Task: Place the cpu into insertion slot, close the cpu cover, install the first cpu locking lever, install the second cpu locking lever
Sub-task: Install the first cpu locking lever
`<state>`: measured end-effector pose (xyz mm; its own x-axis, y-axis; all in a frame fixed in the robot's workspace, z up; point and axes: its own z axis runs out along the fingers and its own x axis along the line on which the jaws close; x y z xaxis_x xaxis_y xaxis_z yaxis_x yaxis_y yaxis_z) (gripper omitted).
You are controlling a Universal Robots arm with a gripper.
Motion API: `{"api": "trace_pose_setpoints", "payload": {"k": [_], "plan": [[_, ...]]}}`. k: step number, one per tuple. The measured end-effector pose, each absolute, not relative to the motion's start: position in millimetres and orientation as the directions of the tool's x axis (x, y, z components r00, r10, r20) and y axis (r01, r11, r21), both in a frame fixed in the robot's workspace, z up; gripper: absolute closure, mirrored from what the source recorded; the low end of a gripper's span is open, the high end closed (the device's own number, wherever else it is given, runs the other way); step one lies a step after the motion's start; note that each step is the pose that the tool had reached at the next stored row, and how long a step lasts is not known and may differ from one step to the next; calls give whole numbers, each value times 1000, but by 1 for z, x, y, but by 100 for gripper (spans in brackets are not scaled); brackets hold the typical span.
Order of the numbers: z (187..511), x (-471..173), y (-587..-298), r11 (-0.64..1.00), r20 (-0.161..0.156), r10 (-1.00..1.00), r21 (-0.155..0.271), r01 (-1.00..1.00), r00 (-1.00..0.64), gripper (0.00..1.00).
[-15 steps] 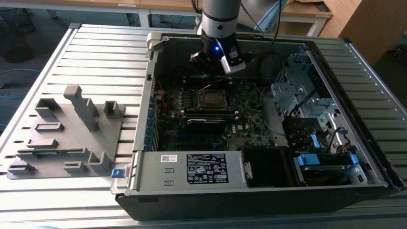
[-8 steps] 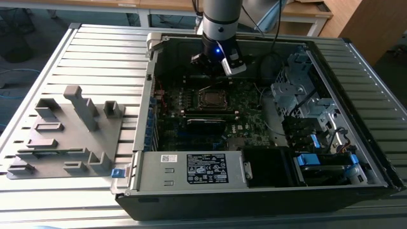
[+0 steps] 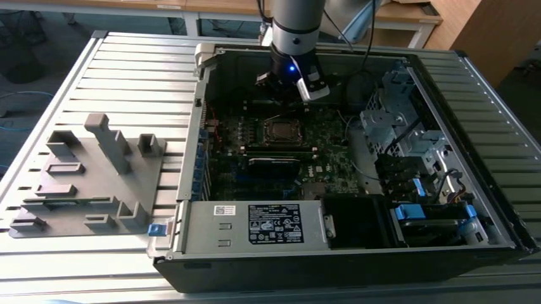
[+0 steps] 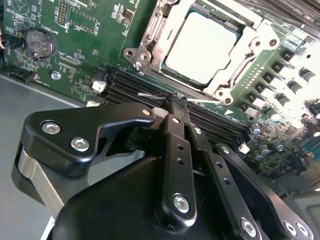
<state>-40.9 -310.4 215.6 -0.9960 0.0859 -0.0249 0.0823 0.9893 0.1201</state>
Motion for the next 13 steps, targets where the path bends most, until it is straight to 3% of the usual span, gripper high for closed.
{"api": "trace_pose_setpoints", "payload": {"k": [13], "plan": [[215,-40,-309,987,-25,113,120,109,-993,89]]}}
